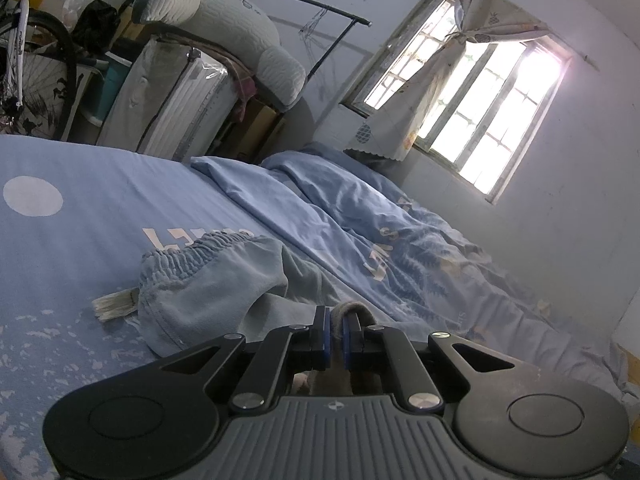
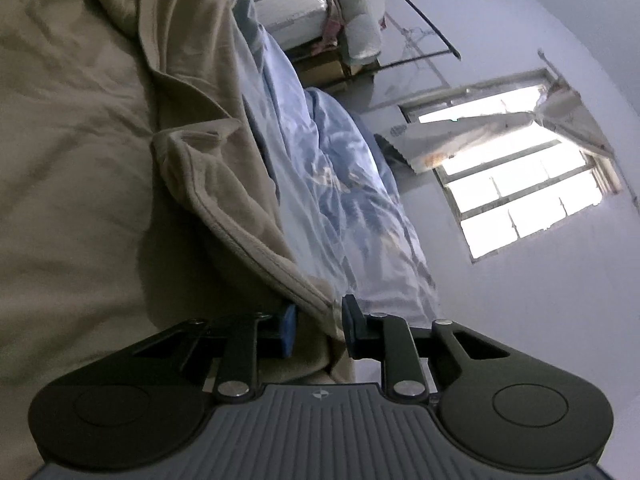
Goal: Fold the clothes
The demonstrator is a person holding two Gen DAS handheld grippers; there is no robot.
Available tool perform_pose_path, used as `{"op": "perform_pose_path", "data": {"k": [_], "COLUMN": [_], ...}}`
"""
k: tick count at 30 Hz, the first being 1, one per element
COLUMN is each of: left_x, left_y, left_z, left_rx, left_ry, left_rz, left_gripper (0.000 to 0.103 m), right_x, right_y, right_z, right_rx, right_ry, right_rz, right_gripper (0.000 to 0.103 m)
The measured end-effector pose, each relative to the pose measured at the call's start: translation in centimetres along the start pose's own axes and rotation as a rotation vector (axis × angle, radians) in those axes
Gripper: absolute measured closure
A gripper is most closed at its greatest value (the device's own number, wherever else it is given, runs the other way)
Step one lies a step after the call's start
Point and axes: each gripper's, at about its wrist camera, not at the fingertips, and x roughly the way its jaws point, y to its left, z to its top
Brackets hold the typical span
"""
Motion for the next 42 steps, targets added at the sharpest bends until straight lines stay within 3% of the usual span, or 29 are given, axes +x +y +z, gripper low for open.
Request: {"op": "perform_pose_path", "data": {"k": [14, 17, 22, 27, 31, 34, 37, 42], "left_x": [0.0, 0.1, 0.1, 0.0, -0.8, -2.0, -3.6, -7.4], "left_y": [0.0, -0.1, -0.1, -0.4, -1.9, -3.4, -5.1, -8.4], "left_z": [-0.1, -0.1, 0.0, 0.5, 1.4, 2.5, 4.1, 8.6], "left_rx": [0.001, 0.005, 0.011, 0.028, 0.104, 0.153, 0.178, 0.209], "left_ry": [0.007, 0.017, 0.021, 0.007, -0.011, -0.031, -0.050, -0.132], "left_rz": [-0.004, -0.007, -0.003, -0.008, -0.012, -0.032, -0.072, -0.142], "left_gripper": [0.099, 0.099, 0.099, 0.100, 0.100, 0.100, 0.100, 0.100], "right_x": [0.4, 0.5, 0.0, -1.7, -4.3, -7.5, -11.3, -17.9], "right_y": [0.4, 0.3, 0.0, -4.2, -10.4, -14.7, -18.9, -25.3], "right_z": [-0.4, -0.2, 0.3, 1.2, 1.8, 2.0, 2.5, 4.0], "right_rx": [-0.086, -0.083, -0.063, 0.170, 0.508, 0.687, 0.796, 0.853], "right_ry": [-0.020, -0.046, -0.062, -0.012, 0.055, 0.063, 0.049, -0.002], "right_rz": [0.000, -0.010, -0.003, 0.004, -0.040, -0.101, -0.159, -0.253], "right_gripper": [0.082, 0.093, 0.098, 0.100, 0.100, 0.100, 0.100, 0.100]}}
